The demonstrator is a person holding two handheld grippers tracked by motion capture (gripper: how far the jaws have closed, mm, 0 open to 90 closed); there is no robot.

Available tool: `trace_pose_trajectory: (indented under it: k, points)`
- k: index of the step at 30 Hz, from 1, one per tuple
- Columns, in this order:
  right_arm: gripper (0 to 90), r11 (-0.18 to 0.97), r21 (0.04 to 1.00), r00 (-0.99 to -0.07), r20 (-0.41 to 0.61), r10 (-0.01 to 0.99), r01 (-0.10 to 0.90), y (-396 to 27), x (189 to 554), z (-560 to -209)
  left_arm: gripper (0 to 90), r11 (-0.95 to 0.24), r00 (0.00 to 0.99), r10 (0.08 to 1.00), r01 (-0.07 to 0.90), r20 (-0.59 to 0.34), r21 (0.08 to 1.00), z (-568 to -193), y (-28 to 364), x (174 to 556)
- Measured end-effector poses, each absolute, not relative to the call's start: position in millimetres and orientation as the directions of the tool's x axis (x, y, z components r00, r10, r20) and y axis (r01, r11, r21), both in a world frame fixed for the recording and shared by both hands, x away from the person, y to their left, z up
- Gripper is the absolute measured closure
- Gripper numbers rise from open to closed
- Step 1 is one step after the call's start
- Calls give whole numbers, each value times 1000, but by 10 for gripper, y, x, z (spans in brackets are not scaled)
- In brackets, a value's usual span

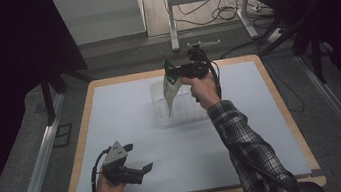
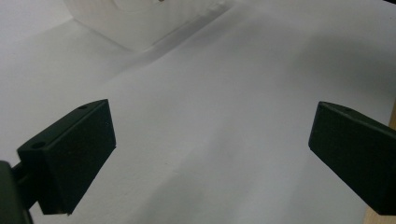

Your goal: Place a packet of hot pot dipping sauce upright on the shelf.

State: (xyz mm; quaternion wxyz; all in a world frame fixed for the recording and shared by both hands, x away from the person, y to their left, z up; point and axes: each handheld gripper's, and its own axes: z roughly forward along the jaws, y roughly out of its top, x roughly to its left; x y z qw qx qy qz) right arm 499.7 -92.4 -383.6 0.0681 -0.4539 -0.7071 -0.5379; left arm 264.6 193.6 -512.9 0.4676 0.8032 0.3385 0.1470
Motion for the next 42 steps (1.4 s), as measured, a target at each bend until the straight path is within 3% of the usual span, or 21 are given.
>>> trace_pose_trajectory:
  k: [6,24,30,31,42]
  points:
    - [892,54,717,-590,526,613,695,-847,5032,-3873,3,-338,730,679,406,-79,849,-5129,1928,2645]
    - [874,60,698,-573,532,624,713,-777,5089,-4217,4,-349,734,675,407,-75,844,-5135,1906,2643]
    - [740,90,722,-609,503,613,686,-761,5056,-4166,5,-357,736,674,406,-69,841,-5137,1899,2642]
    - [681,112,729,-625,486,611,675,-749,5042,-4162,5,-360,736,673,406,-67,840,-5138,1897,2642]
    - [456,180,763,-673,401,621,620,-735,4995,-4127,5,-363,737,672,403,-64,840,-5142,1893,2640]
